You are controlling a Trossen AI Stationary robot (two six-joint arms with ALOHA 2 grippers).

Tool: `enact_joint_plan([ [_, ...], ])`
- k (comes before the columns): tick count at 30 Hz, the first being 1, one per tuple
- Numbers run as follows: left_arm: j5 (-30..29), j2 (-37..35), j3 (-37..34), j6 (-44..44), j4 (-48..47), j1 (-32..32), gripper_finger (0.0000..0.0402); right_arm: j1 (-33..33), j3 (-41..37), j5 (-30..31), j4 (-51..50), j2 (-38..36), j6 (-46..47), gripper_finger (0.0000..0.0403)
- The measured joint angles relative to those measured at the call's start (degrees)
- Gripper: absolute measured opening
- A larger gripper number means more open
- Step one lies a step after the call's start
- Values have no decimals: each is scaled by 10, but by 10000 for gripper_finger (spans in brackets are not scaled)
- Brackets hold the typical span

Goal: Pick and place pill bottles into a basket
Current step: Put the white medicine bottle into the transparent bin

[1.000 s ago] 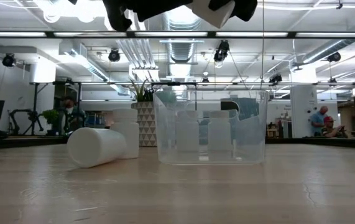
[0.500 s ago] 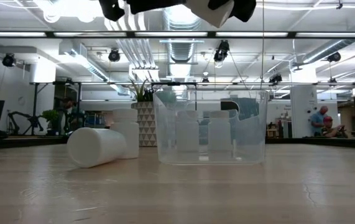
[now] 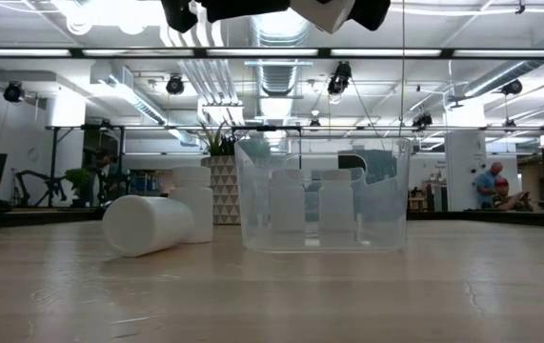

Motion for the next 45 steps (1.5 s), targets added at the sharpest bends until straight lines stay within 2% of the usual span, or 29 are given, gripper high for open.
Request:
enact_joint_plan([
  [14, 6, 0, 2, -2, 6, -8, 218, -5, 0, 0, -1, 0, -2, 148],
  [23, 7, 0, 1, -17, -3, -10, 145, -5, 0, 0, -1, 1, -3, 148],
  [32, 4, 0, 3, -32, -9, -11, 144, -5, 0, -3, 7, 2, -2, 150],
  [36, 2, -1, 2, -34, -9, -12, 144, -5, 0, -3, 9, 2, -2, 172],
  [45, -5, -1, 1, -45, -33, -11, 144, -5, 0, -1, 17, 0, 15, 252],
])
